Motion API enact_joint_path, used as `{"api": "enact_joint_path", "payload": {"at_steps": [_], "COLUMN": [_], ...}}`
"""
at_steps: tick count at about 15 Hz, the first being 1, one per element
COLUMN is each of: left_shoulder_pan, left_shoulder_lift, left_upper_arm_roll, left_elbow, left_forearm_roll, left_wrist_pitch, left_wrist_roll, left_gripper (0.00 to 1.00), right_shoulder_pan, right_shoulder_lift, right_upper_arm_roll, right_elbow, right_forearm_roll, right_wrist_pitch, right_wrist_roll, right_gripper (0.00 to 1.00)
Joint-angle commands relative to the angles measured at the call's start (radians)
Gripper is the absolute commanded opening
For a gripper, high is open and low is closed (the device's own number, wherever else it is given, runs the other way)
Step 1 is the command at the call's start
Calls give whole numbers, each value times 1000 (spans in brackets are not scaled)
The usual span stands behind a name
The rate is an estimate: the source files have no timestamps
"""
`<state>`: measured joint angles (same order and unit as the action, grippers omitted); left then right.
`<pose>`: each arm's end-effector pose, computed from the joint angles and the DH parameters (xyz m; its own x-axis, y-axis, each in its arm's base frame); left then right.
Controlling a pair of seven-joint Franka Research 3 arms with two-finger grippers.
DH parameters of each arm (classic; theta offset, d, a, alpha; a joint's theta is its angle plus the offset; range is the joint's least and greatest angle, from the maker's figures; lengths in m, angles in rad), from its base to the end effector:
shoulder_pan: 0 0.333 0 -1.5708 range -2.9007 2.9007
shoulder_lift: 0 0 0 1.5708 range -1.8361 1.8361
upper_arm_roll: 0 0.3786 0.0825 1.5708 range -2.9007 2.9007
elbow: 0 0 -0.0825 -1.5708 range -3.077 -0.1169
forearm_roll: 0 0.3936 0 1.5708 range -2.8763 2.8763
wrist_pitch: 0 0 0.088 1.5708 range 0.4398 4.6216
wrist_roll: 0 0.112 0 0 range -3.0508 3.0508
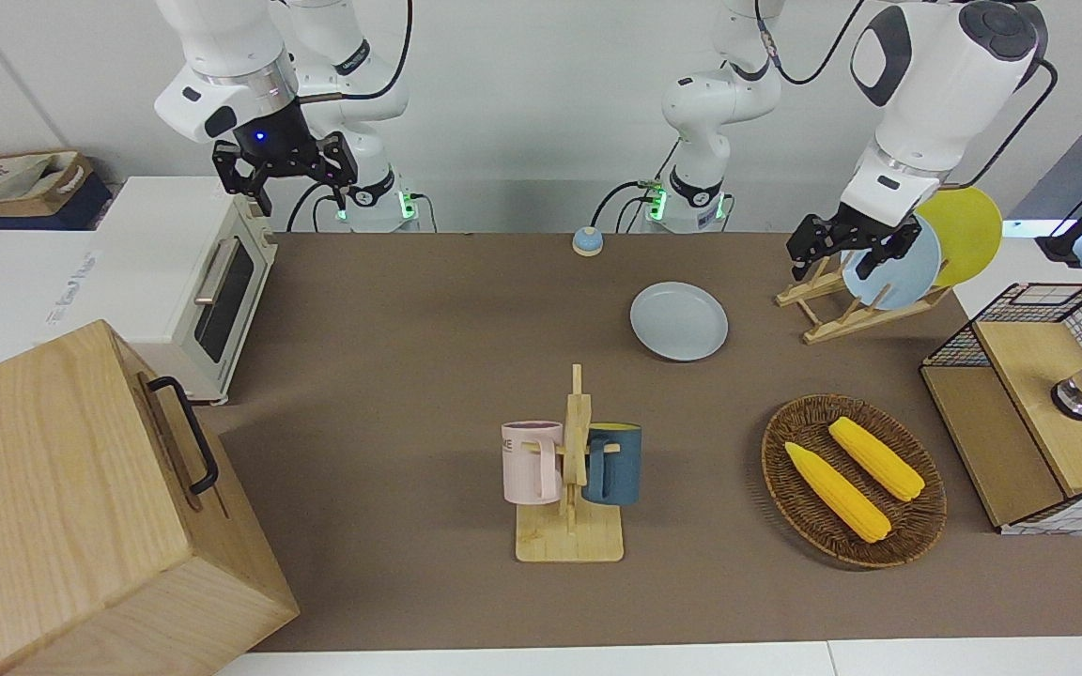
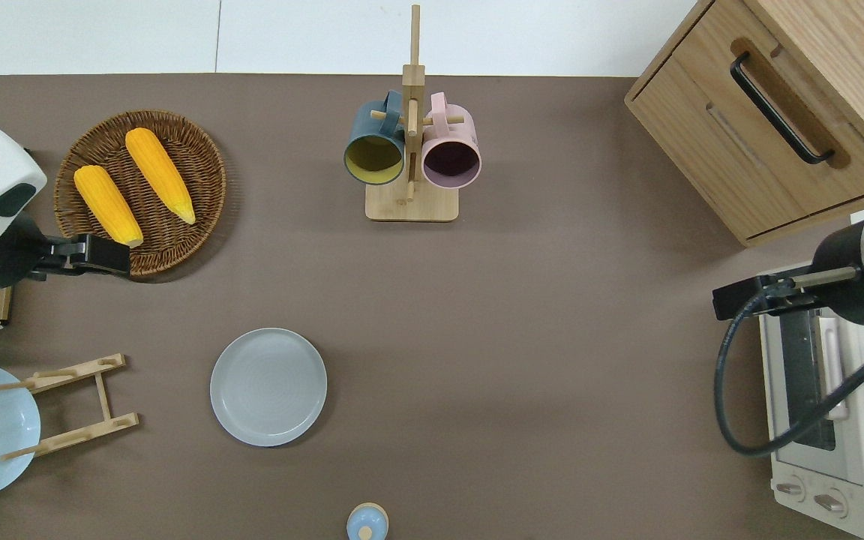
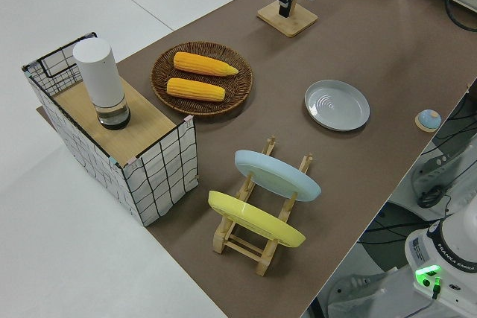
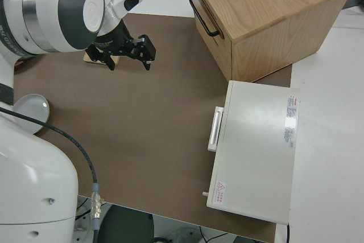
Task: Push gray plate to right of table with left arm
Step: 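Move the left gripper toward the gray plate's near edge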
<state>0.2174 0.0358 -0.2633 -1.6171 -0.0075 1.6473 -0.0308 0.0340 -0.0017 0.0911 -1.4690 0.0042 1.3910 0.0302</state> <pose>0.5815 -0.0245 0.6466 0.9999 -0.0144 -0.0049 -0.0143 -0.9998 0.0166 0.5397 0.0685 0.7161 0.9925 0.0951 -0.0763 0.0953 -0.9954 -0.0017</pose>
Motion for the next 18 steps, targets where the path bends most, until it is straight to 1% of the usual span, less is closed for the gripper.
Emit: {"api": "enact_joint_path", "payload": {"at_steps": [1,4,6,10,12,13,14,18], "left_shoulder_pan": [-7,-6,-3,-1,2,0,-3,-1], "left_shoulder_lift": [-16,-25,-66,-115,-163,-204,-226,-269], "left_upper_arm_roll": [-10,-10,-8,-8,-7,-4,-1,3], "left_elbow": [-12,-36,-104,-194,-288,-373,-423,-590], "left_forearm_roll": [0,-2,-8,-14,-17,-32,-48,-69], "left_wrist_pitch": [-35,-41,-28,14,83,147,187,301], "left_wrist_roll": [-49,-50,-46,-34,-32,-32,-21,29], "left_gripper": [991,991,989,991,991,991,991,991], "right_shoulder_pan": [-11,-11,-11,-11,-11,-11,-11,-11], "right_shoulder_lift": [-8,-8,-8,-8,-8,-8,-8,-8], "right_upper_arm_roll": [6,6,6,6,6,4,6,6], "right_elbow": [1,-1,-1,-1,-1,-1,-1,1], "right_forearm_roll": [8,8,8,8,8,8,8,8], "right_wrist_pitch": [-12,-12,-12,-12,-12,-12,-12,-12], "right_wrist_roll": [-1,-3,-3,-3,-1,-3,-1,-3], "right_gripper": [983,983,983,983,983,983,983,983]}}
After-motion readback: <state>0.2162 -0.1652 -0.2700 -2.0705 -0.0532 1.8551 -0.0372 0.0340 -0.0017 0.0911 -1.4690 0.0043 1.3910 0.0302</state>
